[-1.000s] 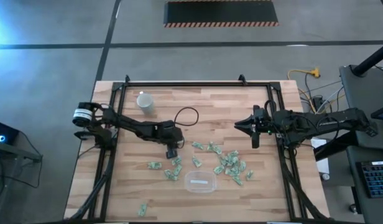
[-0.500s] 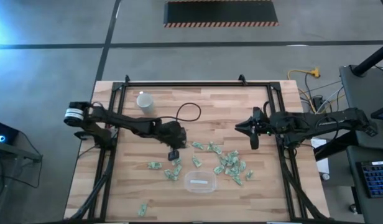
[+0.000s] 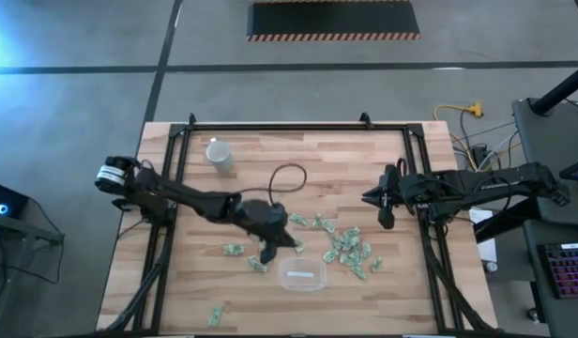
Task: Pick and place Stevia / Truvia into bins
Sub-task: Put the stevia packet into the transparent container
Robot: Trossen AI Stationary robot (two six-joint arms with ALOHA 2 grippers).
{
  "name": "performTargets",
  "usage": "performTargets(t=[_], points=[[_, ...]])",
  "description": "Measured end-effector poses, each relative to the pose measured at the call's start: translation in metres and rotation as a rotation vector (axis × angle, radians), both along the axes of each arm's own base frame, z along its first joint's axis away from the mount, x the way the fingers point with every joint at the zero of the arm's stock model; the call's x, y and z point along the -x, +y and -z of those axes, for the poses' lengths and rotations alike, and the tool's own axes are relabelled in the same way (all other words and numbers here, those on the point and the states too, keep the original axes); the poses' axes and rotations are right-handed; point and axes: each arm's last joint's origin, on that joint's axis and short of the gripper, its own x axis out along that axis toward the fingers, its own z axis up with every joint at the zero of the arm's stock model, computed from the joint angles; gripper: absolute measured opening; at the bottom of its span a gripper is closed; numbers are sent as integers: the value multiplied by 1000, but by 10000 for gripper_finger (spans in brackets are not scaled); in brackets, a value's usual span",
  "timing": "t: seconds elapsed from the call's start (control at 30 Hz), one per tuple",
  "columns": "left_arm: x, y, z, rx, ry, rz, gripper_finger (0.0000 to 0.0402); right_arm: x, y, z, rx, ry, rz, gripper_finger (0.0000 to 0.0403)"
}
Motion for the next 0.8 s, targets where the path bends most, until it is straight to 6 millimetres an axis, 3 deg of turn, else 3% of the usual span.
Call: performTargets(t=[0.17,0.33,0.57,0.8], points=[[-4,-36,3,-64,-7,-22,0,0,0,0,45,4,-33,59],[-7,-54,13,-125,40,-39,0,0,0,0,47,3,-34,59],[-17,-64,35,-141,120,4,12,0,0,0,62,7,-45,59],[-26,-69,46,-129,152,32,80,0,0,0,61,11,-47,59]])
